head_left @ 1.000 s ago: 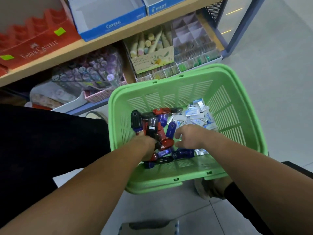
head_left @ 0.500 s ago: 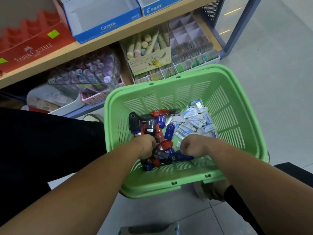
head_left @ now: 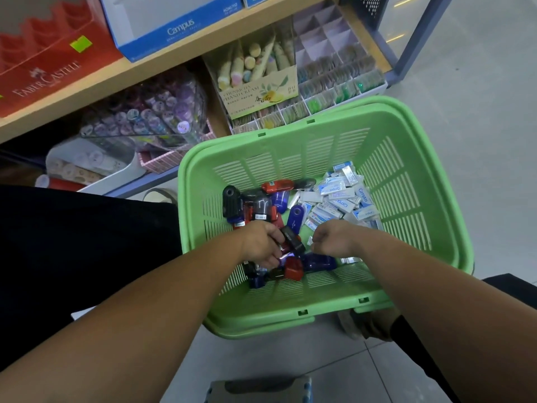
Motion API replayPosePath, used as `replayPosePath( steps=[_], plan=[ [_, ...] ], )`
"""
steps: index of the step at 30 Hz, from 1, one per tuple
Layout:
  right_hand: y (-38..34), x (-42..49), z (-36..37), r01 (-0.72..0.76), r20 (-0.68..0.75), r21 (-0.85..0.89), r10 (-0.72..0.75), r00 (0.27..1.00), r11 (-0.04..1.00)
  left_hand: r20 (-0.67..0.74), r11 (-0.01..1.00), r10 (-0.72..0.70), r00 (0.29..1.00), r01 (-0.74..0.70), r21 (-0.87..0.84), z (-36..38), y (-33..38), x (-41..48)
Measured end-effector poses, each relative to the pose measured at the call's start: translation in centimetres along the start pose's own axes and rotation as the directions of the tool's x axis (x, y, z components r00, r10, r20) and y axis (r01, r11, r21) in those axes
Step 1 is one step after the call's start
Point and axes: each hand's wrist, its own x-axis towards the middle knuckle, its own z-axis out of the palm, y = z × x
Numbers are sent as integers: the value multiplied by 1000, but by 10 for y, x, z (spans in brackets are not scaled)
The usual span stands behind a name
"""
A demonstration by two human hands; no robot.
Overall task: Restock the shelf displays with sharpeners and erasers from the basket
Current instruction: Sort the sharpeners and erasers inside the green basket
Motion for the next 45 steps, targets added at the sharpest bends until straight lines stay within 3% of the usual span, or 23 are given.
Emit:
replayPosePath(
  steps=[3,7,11,12,18,21,28,32,38,45],
  plan=[
    [-1,3,0,4,-22,-6,-4,1000,1000,-107,959,78,991,-46,279,-7,3,-4],
    [0,4,0,18,-20,-24,-18,1000,1000,-29,810,34,999,-10,586,-1,2,-3],
    [1,3,-1,27,-26,-33,-28,999,999,-8,422,103,995,-36,906,6,-15,4],
    [1,3,-1,28,-26,-29,-29,999,999,8,397,122,992,-56,916,6,-18,4],
    [2,3,-1,22,-19,-32,-23,1000,999,-9,474,183,983,-80,877,1,-17,5],
    [2,3,-1,22,-5,-58,-22,1000,998,6,557,148,989,-88,826,-6,-17,9],
    [1,1,-1,15,10,-61,-15,1000,998,80,324,127,989,-118,939,2,-19,19],
    [-1,-1,-1,11,19,-42,-11,1000,999,104,365,63,993,-120,923,2,-8,20],
    [2,3,3,25,37,-96,-22,999,995,137,313,61,989,-150,938,9,5,23],
    [2,-1,3,15,37,-92,-11,999,996,150,504,26,988,-143,852,8,-6,26]
  ],
)
